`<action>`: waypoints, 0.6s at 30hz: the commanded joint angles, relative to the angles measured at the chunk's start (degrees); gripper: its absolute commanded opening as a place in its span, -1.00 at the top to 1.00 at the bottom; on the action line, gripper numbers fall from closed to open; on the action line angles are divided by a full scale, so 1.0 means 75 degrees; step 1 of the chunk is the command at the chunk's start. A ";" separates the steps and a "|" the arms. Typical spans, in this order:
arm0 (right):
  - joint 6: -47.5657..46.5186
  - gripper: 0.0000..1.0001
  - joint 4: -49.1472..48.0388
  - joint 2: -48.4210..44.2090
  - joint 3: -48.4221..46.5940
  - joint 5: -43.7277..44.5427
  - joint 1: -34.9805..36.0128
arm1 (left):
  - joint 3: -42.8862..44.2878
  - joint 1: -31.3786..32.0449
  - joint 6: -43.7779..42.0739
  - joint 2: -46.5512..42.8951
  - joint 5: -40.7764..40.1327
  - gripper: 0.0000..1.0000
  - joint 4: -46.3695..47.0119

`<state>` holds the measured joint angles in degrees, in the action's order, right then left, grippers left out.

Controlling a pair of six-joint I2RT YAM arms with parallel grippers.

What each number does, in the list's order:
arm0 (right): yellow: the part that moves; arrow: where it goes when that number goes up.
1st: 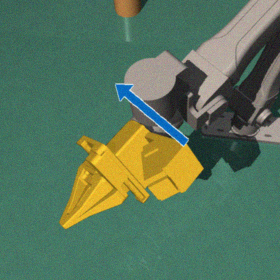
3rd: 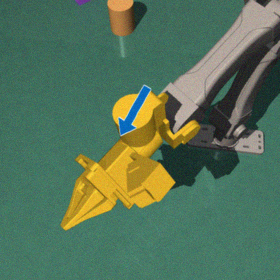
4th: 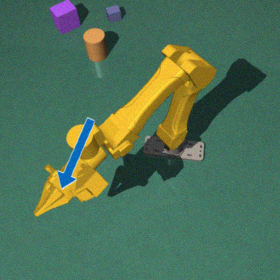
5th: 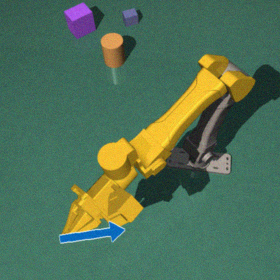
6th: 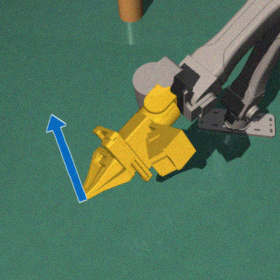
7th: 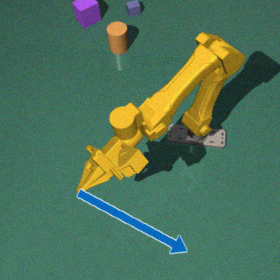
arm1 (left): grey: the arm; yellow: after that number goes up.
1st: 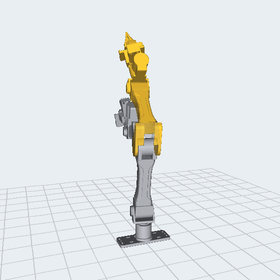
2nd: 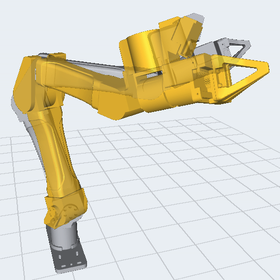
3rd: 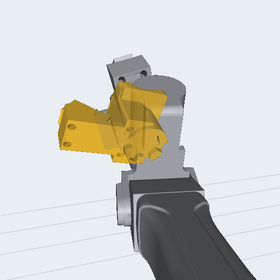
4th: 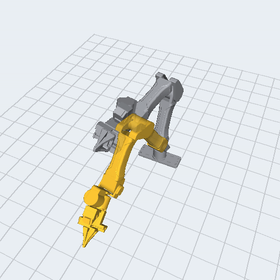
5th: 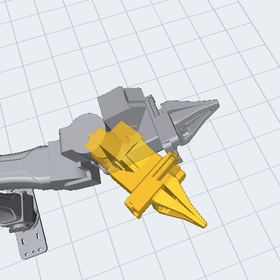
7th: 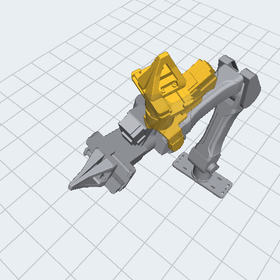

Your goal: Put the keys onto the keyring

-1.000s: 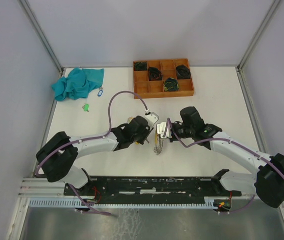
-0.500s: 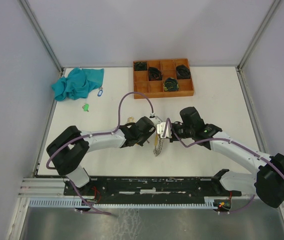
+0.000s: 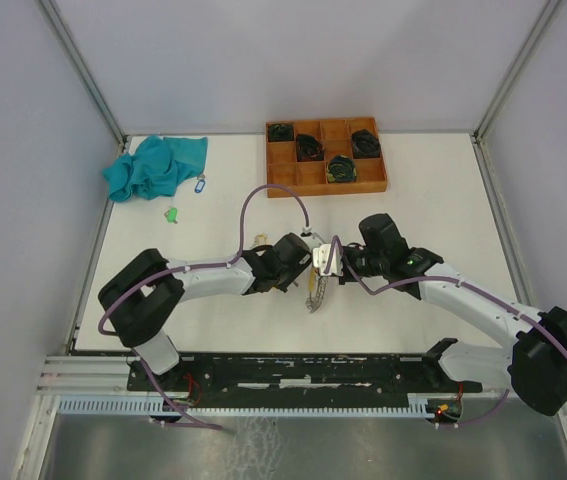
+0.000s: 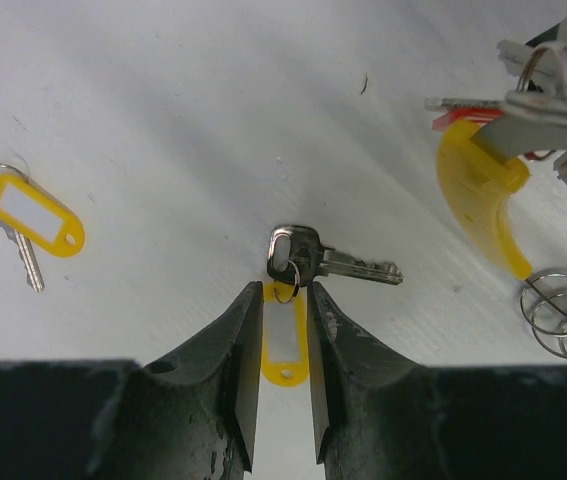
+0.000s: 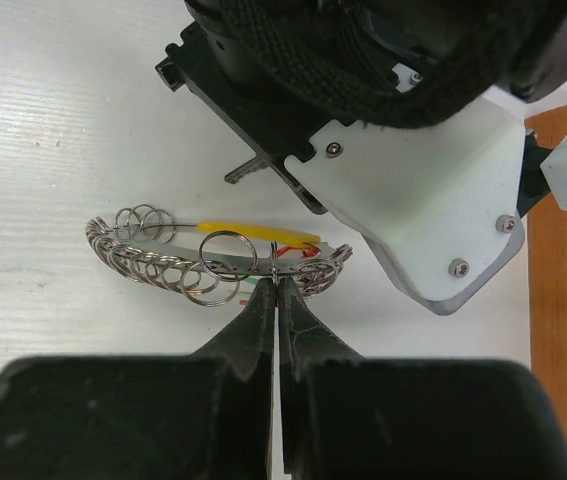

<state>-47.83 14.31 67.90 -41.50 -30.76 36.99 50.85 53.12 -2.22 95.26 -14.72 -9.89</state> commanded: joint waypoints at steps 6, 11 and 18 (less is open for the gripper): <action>0.0073 0.98 -0.0186 -0.0050 -0.0127 -0.0056 -0.0014 | 0.0185 0.0011 -0.0441 0.0059 0.0050 0.43 0.0573; 0.0073 0.98 -0.0185 -0.0052 -0.0139 -0.0081 -0.0015 | 0.0166 0.0005 -0.0437 0.0127 0.0070 0.44 0.0554; 0.0074 0.98 -0.0161 -0.0030 -0.0161 -0.0119 -0.0014 | 0.0265 -0.0092 -0.0442 0.0352 0.0104 0.47 0.0502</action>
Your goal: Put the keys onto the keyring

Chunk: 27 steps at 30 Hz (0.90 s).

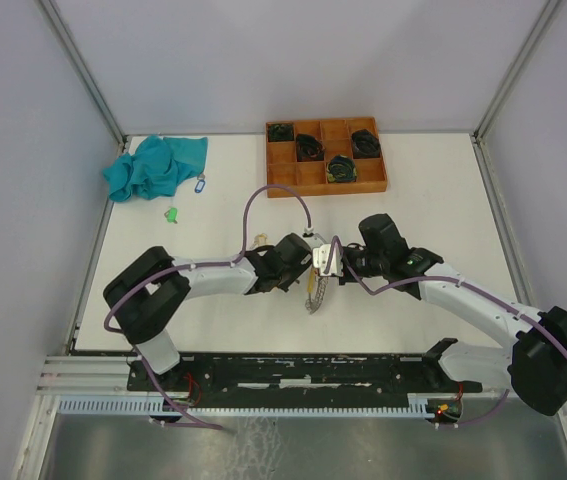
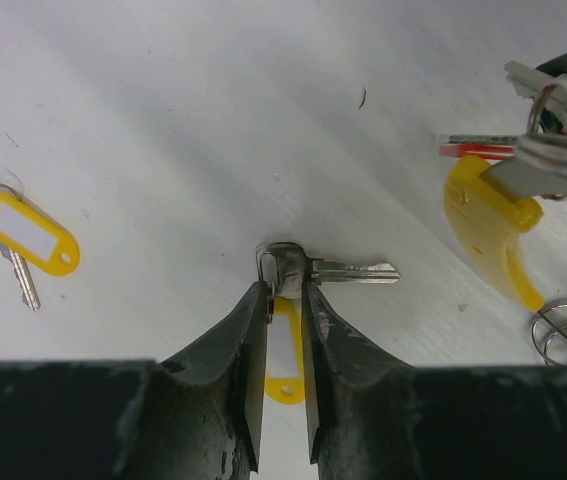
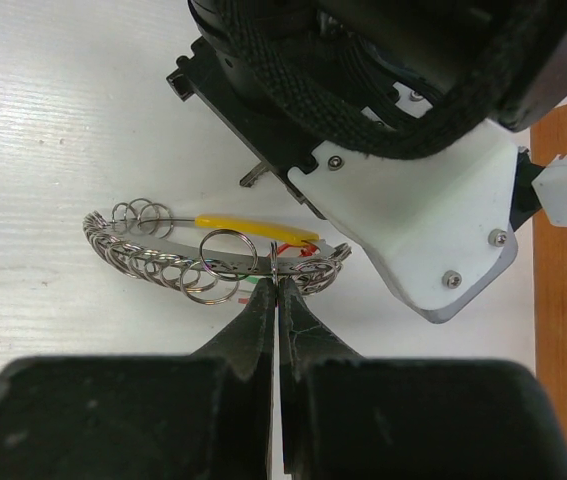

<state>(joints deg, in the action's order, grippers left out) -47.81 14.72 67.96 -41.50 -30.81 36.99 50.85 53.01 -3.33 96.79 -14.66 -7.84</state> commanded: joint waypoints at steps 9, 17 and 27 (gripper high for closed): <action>0.0091 0.98 -0.0196 -0.0038 -0.0174 -0.0135 -0.0014 | 0.0226 -0.0141 -0.0241 0.0178 0.0129 0.70 0.0201; 0.0094 0.98 -0.0174 -0.0062 -0.0185 -0.0123 -0.0011 | -0.0046 -0.0136 -0.0168 -0.0341 -0.0068 0.95 0.0440; 0.0210 0.98 -0.0181 -0.0127 -0.0220 0.0040 -0.0011 | -0.1167 -0.0314 -0.0100 -0.1738 0.0155 0.95 0.1911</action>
<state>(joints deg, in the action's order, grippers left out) -47.57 14.94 67.96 -41.50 -30.74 36.99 44.77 51.66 -3.33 88.49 -14.85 -2.44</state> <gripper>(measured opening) 0.016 0.037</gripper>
